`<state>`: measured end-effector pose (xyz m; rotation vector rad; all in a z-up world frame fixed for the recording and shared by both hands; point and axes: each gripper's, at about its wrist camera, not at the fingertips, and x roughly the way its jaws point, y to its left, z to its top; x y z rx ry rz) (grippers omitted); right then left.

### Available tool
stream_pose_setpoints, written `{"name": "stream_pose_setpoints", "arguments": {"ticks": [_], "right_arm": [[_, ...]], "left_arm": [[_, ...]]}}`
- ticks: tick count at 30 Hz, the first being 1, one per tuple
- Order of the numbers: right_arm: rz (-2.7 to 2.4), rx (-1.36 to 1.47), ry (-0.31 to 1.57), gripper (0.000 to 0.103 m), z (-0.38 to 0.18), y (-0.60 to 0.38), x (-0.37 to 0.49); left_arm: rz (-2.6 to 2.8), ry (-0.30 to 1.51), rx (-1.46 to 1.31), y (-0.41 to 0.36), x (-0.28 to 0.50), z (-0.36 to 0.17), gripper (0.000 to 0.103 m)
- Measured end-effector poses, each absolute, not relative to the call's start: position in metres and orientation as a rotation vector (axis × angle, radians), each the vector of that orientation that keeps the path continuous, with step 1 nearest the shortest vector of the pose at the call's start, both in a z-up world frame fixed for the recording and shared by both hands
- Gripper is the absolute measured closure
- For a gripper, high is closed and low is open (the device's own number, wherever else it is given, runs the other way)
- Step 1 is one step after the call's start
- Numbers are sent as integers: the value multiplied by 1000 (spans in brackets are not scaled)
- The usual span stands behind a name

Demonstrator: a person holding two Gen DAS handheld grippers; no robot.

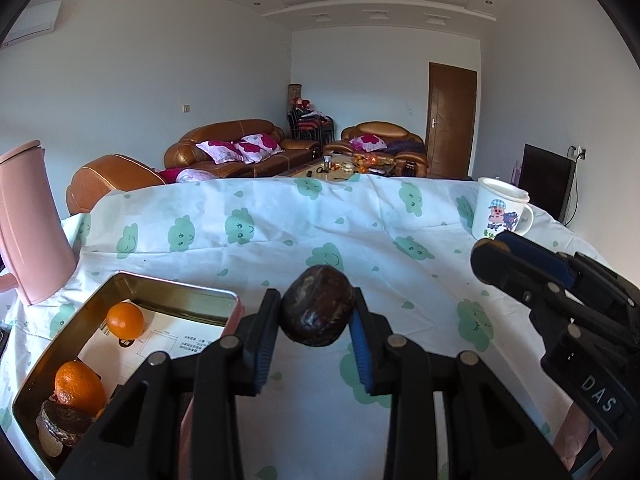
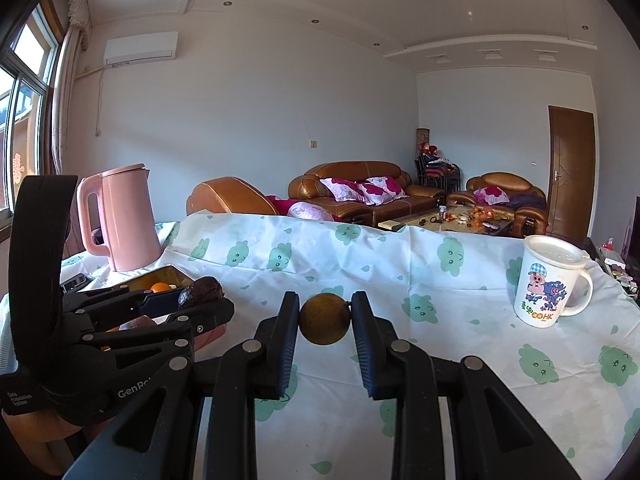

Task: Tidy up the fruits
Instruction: 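Carry the dark cake toward the tin box with the left tool while the right tool holds the yellow fruit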

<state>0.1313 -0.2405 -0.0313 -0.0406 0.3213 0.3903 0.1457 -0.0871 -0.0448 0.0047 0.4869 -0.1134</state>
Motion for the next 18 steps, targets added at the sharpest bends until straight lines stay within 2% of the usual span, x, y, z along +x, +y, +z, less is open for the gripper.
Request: {"name": "stream_pose_setpoints", "arguments": {"ticks": [18], "right_arm": [[421,-60,326,74,-32,-229,107]], "left_arm": [[-120,490,-20,-74,125,-44,68]]}}
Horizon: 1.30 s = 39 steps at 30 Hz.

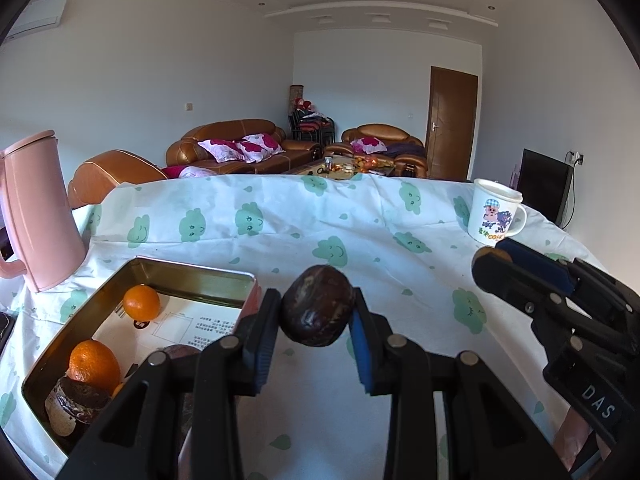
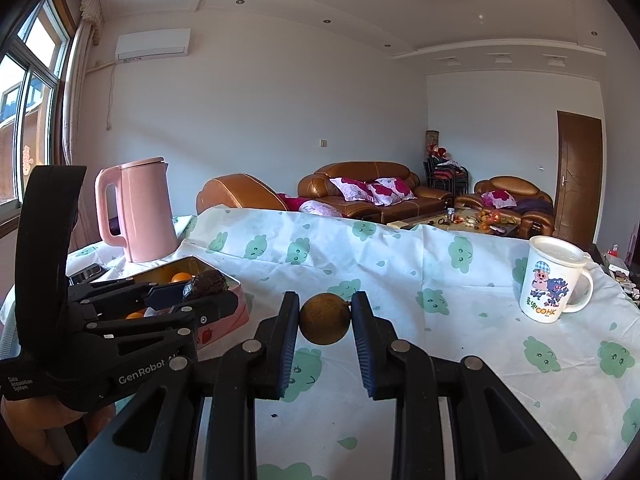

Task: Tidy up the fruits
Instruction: 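Carry the dark cake toward the tin box with the left tool while the right tool holds the yellow fruit, then lower the cake and yellow fruit into the tin box and open both tools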

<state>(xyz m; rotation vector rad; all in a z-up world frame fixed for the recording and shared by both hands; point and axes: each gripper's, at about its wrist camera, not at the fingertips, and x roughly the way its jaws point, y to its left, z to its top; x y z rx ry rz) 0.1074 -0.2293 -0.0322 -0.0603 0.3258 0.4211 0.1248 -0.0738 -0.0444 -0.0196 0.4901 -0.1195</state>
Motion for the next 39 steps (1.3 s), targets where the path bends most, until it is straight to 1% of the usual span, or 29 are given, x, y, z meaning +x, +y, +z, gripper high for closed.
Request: {"name": "stream_pose_setpoints", "arguments": {"ticks": [16,29,39], "right_arm": [[473,-36,361,74,-33,-214,103],[575,-44,338,74,-13,-172,96],[647,-68,350,74,-5,-133,104]], "left_arm": [[-83,486,-5,-57,106,-42,68],[12,467,-13,-13,89,-26,68],[90,486,-36,29,90,-28,68]]}}
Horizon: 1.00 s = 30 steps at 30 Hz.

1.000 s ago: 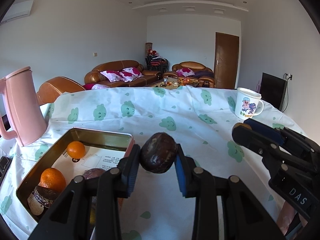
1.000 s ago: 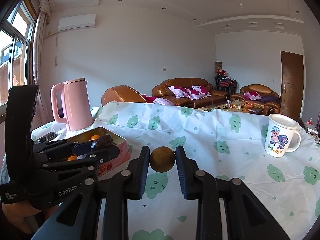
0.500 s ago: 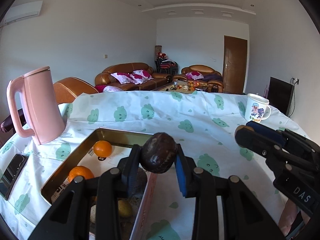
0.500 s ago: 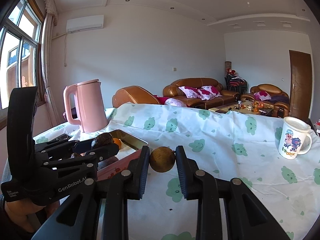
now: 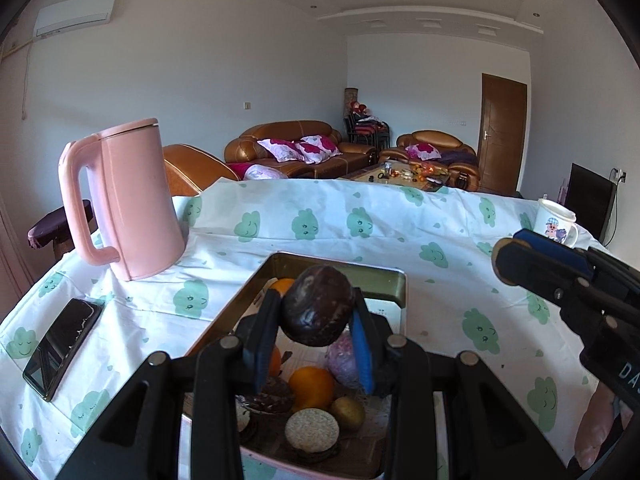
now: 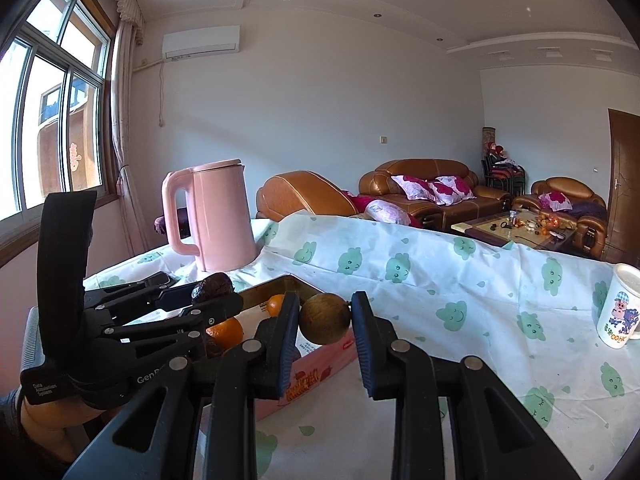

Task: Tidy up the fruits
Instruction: 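Lower the cake and yellow fruit into the tin box and open both tools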

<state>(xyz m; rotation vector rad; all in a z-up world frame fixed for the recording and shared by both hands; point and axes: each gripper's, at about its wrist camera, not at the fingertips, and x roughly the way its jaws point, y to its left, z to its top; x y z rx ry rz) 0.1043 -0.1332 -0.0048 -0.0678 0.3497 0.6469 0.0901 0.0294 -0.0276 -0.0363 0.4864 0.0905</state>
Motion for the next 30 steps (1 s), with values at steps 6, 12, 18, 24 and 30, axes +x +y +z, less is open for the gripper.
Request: {"name": "stream_pose_setpoints", "arguments": {"ticks": [6,12,18,24,30], "right_arm": [[677,-81,362,74,-3,-112,109],[700,-88,372,74,-2,-95,113],[721,-87,386,74,-5,-81,115],[714,-84,417,74,-12,-72,126],[697,-69,476,74,-24,-68,146]], "left_arm": [[113,504,-31,46,94,-30,68],[127,515,-24,56,96,-32,68],[122,530,-25,60,97,-36,68],[110,566,-42,66,108,-42,68],[104,595,-44,68,117,-48,68]]}}
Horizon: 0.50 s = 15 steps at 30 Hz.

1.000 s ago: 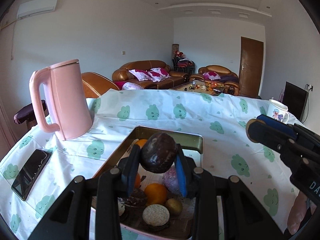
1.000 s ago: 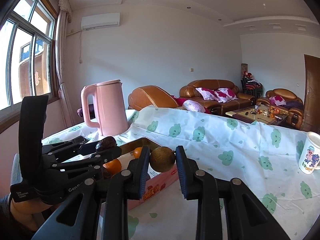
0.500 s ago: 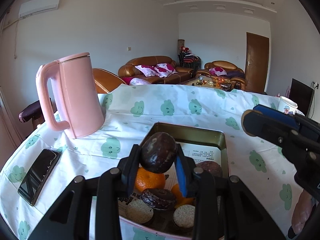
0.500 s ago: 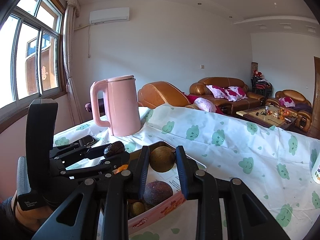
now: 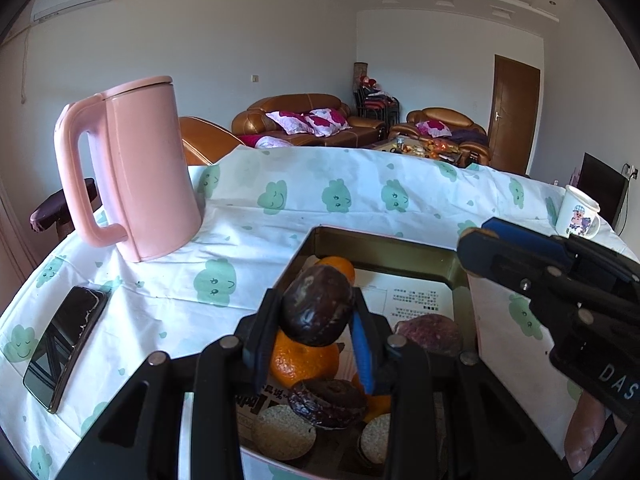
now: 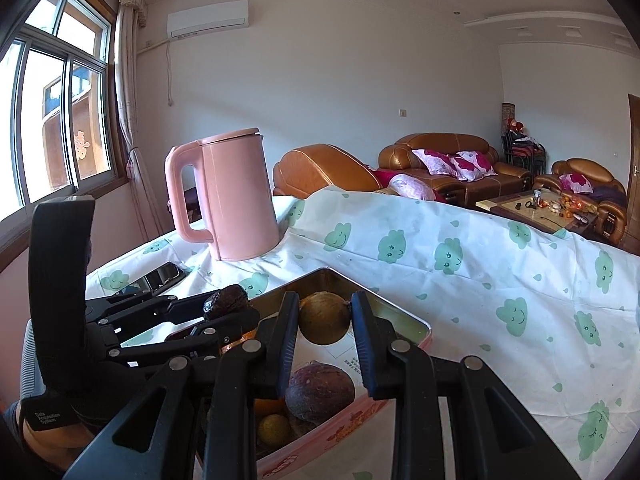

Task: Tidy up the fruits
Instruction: 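Lower the cake and yellow fruit into the tin box and open both tools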

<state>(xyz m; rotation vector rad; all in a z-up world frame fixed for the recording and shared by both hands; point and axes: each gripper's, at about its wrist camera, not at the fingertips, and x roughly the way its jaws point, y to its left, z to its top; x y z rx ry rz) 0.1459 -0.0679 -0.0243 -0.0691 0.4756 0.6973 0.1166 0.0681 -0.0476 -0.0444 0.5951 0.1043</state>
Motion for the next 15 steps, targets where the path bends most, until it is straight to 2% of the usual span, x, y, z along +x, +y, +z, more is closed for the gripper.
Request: {"name": "stream_pose_setpoints", "arguments": {"ticks": [10,13,15], "right_arm": [[698,-77,590,74,-47,-57,166],[707,-74,626,74,-55,-56,171],[717,-61,639,73,-56,-57,172]], "left_arm": [[84,690,-35,68,134,-67,65],[79,691,-16,64,132,-68,60],[94,695,0,62,131,-69,51]]}}
